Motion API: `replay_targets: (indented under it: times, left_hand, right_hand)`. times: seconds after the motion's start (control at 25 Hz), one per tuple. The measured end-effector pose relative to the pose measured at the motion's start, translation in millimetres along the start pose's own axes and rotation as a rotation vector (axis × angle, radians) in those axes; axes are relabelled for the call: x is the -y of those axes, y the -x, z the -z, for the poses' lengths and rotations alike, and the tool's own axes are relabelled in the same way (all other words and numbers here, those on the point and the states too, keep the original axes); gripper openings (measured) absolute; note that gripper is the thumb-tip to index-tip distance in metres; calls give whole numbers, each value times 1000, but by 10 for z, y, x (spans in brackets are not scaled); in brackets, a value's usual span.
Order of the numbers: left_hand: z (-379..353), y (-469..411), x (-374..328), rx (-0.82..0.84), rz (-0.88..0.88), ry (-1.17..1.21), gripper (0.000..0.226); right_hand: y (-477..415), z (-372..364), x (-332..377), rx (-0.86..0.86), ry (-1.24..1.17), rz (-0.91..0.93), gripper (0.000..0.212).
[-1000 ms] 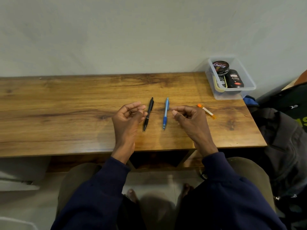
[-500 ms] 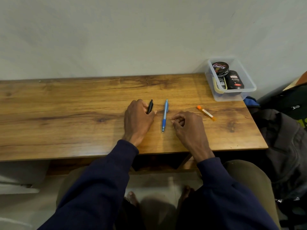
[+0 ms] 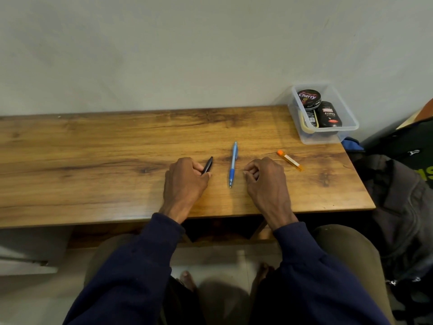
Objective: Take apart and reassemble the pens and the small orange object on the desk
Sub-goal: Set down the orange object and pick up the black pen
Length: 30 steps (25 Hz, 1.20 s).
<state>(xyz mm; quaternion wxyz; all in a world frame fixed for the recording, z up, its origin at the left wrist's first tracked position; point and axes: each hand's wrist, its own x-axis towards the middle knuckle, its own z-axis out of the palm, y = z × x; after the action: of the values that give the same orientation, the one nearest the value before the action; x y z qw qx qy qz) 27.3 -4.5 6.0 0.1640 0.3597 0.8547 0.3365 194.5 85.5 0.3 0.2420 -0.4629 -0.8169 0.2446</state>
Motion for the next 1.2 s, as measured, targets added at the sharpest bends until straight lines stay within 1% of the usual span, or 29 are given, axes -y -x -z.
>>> replay_targets:
  times: [0.28, 0.4, 0.52, 0.76, 0.88, 1.0, 1.2]
  left_hand:
    - [-34, 237, 55, -3, -25, 76, 22]
    - [-35, 286, 80, -21, -62, 122, 20]
    - [-23, 296, 72, -30, -73, 186, 18]
    - [-50, 286, 35, -42, -68, 285, 18]
    - [-65, 281, 24, -25, -79, 329, 18]
    - [-63, 292, 10, 4, -115, 386, 20]
    - [-69, 303, -4, 28, -149, 463, 18]
  right_hand:
    - [45, 27, -23, -39, -44, -33, 10]
    - [49, 42, -71, -69, -133, -59, 13]
    - [15, 63, -132, -71, -270, -141, 16]
    - [-31, 86, -219, -192, -407, -224, 15]
    - [-30, 83, -200, -221, -498, -242, 14]
    - [-20, 74, -105, -186, -603, -193, 15]
    - [-7, 48, -22, -13, -737, -96, 17]
